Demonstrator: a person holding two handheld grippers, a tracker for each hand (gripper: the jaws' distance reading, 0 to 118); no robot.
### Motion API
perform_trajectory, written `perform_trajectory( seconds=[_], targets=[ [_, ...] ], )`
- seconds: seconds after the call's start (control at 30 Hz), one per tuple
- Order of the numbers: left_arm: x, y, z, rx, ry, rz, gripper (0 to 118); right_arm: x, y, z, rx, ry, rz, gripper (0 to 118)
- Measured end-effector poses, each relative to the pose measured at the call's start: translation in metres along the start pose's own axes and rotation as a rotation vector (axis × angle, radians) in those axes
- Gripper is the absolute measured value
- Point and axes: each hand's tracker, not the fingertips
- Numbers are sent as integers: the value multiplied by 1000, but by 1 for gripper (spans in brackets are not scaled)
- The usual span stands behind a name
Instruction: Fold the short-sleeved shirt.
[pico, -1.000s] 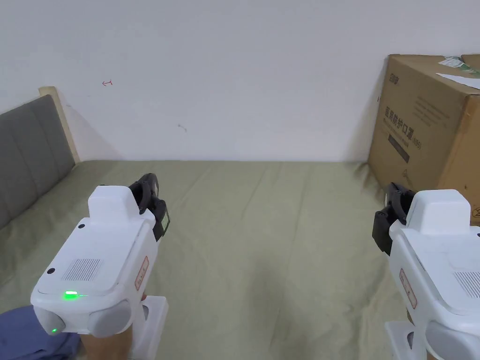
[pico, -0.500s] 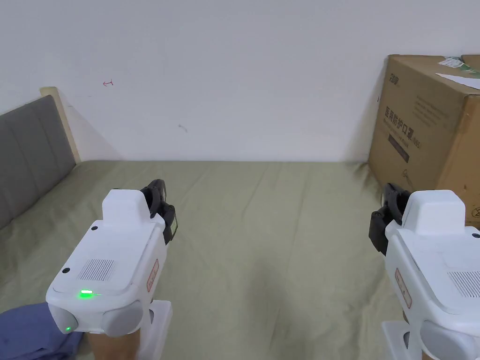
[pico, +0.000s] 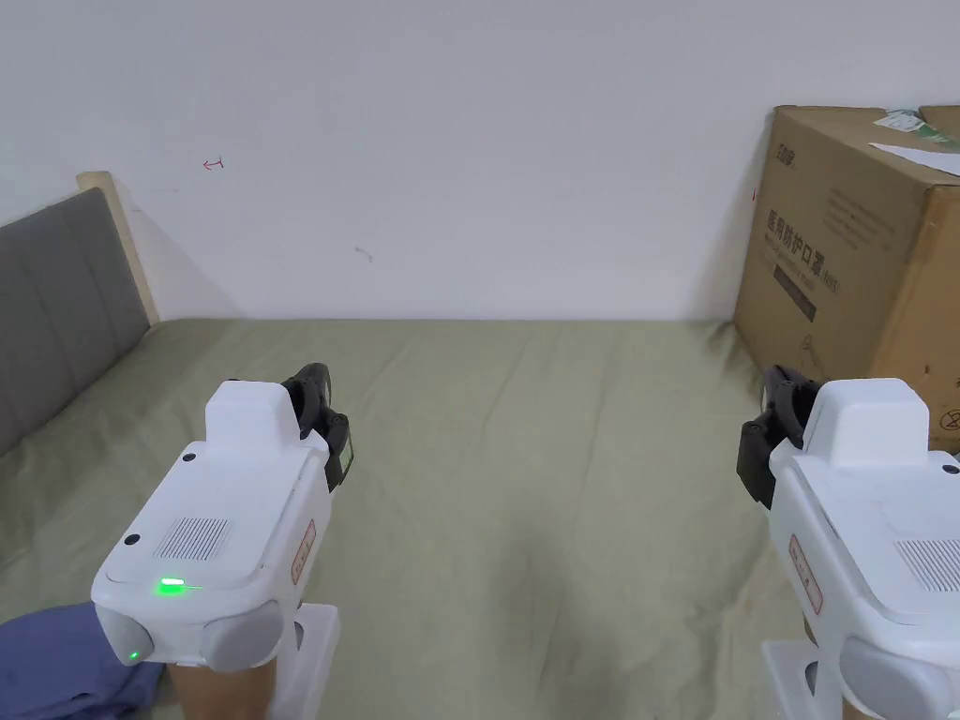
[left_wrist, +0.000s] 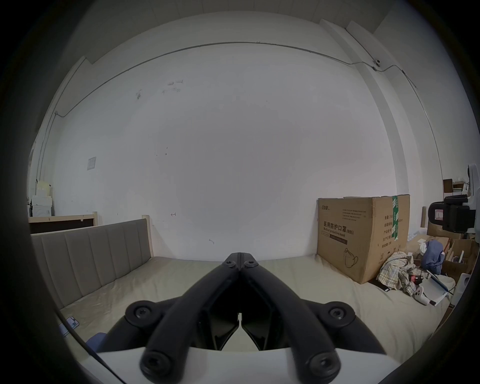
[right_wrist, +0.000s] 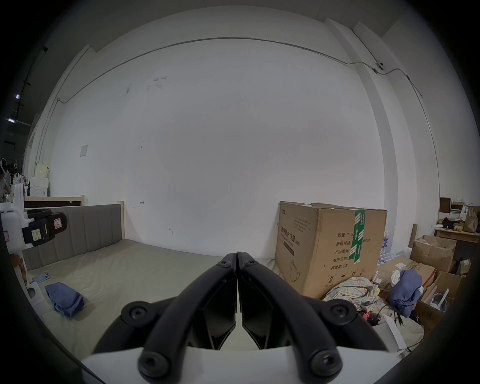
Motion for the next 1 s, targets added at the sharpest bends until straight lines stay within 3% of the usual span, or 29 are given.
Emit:
perform_trajectory(
  seconds=[1.0],
  targets=[
    [2,-4,-1,-14,6,-8,0,3,-2,0,-5,0,1,0]
  ],
)
